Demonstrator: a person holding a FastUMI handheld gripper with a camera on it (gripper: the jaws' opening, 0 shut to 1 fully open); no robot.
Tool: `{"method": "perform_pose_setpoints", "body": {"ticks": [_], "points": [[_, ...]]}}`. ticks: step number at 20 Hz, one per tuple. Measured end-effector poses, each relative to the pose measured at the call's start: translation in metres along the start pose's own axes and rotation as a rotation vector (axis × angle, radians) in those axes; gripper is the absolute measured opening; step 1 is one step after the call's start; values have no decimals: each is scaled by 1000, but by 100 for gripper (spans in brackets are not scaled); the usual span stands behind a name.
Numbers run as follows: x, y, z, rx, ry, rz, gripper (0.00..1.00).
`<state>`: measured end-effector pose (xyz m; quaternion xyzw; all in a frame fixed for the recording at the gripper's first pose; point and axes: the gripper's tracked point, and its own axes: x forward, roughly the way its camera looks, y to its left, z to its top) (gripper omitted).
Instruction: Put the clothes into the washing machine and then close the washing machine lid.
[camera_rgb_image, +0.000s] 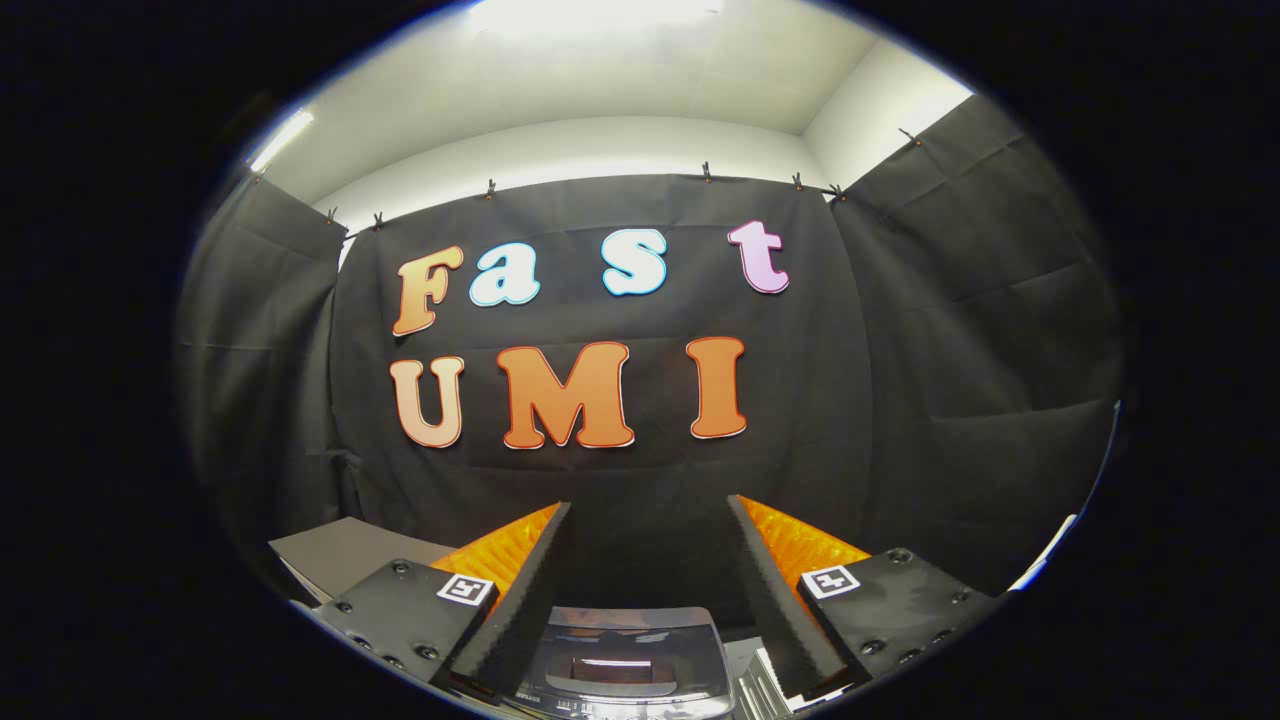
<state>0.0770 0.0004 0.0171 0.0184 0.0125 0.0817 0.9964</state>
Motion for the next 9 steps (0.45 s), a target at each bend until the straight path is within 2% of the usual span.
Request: {"method": "perform_pose_setpoints", "body": {"ticks": [9], "points": [[4, -10, -13, 32, 8, -9, 96]]}}
